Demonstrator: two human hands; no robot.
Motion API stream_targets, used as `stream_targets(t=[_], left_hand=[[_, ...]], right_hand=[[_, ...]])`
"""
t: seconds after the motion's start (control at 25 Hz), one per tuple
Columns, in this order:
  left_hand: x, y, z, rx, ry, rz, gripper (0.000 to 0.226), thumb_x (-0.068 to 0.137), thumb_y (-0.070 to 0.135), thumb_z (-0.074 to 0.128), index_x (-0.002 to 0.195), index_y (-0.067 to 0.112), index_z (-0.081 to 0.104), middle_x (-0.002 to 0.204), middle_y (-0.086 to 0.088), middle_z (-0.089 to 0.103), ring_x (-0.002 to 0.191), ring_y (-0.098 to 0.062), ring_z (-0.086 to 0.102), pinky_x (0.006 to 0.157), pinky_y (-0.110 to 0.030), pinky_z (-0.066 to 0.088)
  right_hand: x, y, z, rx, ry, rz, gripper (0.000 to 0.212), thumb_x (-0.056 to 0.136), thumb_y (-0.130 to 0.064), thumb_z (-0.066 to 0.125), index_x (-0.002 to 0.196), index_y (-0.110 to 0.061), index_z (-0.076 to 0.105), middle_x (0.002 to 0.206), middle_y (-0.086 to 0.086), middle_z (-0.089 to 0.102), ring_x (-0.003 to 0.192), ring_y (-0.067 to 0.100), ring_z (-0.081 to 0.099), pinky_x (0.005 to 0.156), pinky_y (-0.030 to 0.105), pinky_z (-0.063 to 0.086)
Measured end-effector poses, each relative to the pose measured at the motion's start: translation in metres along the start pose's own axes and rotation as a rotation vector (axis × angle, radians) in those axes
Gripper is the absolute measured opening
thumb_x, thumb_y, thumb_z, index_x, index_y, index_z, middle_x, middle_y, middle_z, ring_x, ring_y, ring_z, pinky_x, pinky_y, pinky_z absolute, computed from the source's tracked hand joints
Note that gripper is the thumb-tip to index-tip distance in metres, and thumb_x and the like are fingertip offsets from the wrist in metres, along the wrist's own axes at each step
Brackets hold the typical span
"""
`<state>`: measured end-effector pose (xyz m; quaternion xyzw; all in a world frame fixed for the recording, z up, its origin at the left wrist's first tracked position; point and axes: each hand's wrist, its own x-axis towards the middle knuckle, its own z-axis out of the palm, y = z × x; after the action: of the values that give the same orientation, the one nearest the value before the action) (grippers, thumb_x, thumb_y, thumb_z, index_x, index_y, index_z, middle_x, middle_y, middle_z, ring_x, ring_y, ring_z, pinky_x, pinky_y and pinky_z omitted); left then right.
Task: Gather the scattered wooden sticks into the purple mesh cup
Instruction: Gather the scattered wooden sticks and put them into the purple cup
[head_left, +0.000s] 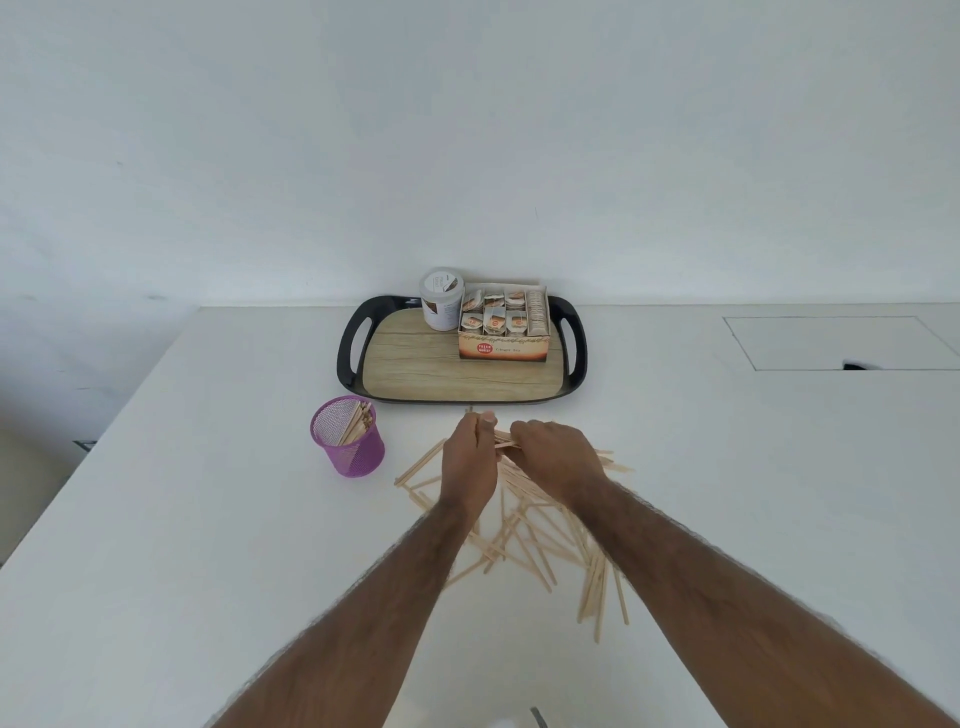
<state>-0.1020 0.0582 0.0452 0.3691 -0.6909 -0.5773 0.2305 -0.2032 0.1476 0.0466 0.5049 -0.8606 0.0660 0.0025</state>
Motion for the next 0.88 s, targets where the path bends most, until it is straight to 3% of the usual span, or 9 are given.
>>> stream_targets(t=[0.16, 0.28, 0.36, 0.48, 0.6, 0.68, 0.76, 0.8, 0.88], left_hand=[[-0.002, 0.004, -0.001, -0.308, 0.0, -0.134, 0.043, 0.109, 0.049, 0.033, 0.109, 0.019, 0.064, 0.104, -0.008, 0.07, 0.097, -0.02, 0.068, 0.083, -0.034, 0.059], [0.0, -0.003, -0.005, -0.263, 0.016, -0.2, 0.058, 0.106, 0.057, 0.029, 0.102, 0.014, 0.068, 0.103, -0.009, 0.074, 0.096, -0.021, 0.068, 0.072, -0.036, 0.058], [0.001, -0.01, -0.008, -0.229, 0.04, -0.194, 0.061, 0.107, 0.057, 0.029, 0.097, 0.013, 0.069, 0.103, -0.008, 0.073, 0.097, -0.022, 0.068, 0.069, -0.037, 0.057], [0.006, -0.018, -0.012, -0.19, 0.119, -0.179, 0.059, 0.109, 0.052, 0.03, 0.093, 0.012, 0.071, 0.096, -0.001, 0.071, 0.096, -0.019, 0.066, 0.073, -0.032, 0.05], [0.01, -0.023, -0.015, -0.072, 0.163, -0.229, 0.051, 0.109, 0.042, 0.034, 0.098, 0.01, 0.073, 0.101, -0.003, 0.072, 0.094, -0.015, 0.064, 0.07, -0.027, 0.045], [0.01, -0.025, -0.019, 0.108, 0.267, -0.136, 0.041, 0.108, 0.033, 0.039, 0.101, 0.009, 0.072, 0.105, -0.006, 0.073, 0.093, -0.017, 0.063, 0.078, -0.031, 0.047], [0.007, -0.021, -0.019, 0.273, 0.411, 0.026, 0.028, 0.105, 0.025, 0.045, 0.1, 0.009, 0.068, 0.106, -0.007, 0.071, 0.103, -0.024, 0.062, 0.093, -0.042, 0.048], [0.003, -0.017, -0.018, 0.269, 0.44, 0.089, 0.023, 0.103, 0.025, 0.046, 0.102, 0.013, 0.066, 0.109, -0.004, 0.07, 0.109, -0.023, 0.06, 0.098, -0.044, 0.046], [-0.01, -0.008, -0.01, 0.068, 0.368, 0.111, 0.02, 0.101, 0.036, 0.044, 0.104, 0.028, 0.062, 0.112, 0.009, 0.065, 0.116, -0.017, 0.057, 0.096, -0.035, 0.046]], right_hand=[[0.008, 0.013, -0.006, -0.008, 0.001, -0.007, 0.036, 0.101, -0.052, 0.049, 0.081, -0.022, 0.05, 0.075, -0.003, 0.058, 0.068, 0.023, 0.059, 0.058, 0.033, 0.036], [0.008, 0.019, -0.007, 0.141, -0.022, 0.043, 0.044, 0.099, -0.054, 0.052, 0.072, -0.021, 0.044, 0.065, -0.007, 0.051, 0.063, 0.021, 0.053, 0.053, 0.034, 0.033], [0.009, 0.017, -0.011, 0.376, -0.002, 0.129, 0.047, 0.098, -0.053, 0.055, 0.068, -0.02, 0.044, 0.061, -0.007, 0.05, 0.057, 0.017, 0.048, 0.05, 0.032, 0.033], [0.013, 0.012, -0.03, 0.913, 0.155, 0.281, 0.049, 0.095, -0.045, 0.066, 0.063, -0.021, 0.038, 0.051, -0.012, 0.037, 0.046, 0.009, 0.032, 0.044, 0.025, 0.029], [0.019, 0.008, -0.053, 1.354, 0.235, 0.307, 0.037, 0.097, -0.038, 0.066, 0.075, -0.012, 0.054, 0.054, -0.005, 0.032, 0.045, 0.012, 0.026, 0.04, 0.024, 0.025], [0.02, 0.005, -0.065, 1.545, 0.256, 0.324, 0.034, 0.098, -0.036, 0.066, 0.075, -0.013, 0.057, 0.054, -0.002, 0.031, 0.045, 0.013, 0.024, 0.039, 0.023, 0.023], [0.021, 0.003, -0.071, 1.642, 0.295, 0.368, 0.04, 0.098, -0.037, 0.067, 0.068, -0.02, 0.048, 0.053, -0.003, 0.03, 0.044, 0.013, 0.024, 0.04, 0.022, 0.021], [0.021, 0.001, -0.073, 1.681, 0.32, 0.386, 0.042, 0.097, -0.039, 0.067, 0.067, -0.021, 0.044, 0.053, -0.002, 0.03, 0.044, 0.013, 0.025, 0.04, 0.022, 0.021], [0.024, -0.004, -0.077, 1.754, 0.381, 0.399, 0.045, 0.096, -0.043, 0.067, 0.067, -0.02, 0.041, 0.052, -0.001, 0.03, 0.042, 0.013, 0.028, 0.04, 0.022, 0.021]])
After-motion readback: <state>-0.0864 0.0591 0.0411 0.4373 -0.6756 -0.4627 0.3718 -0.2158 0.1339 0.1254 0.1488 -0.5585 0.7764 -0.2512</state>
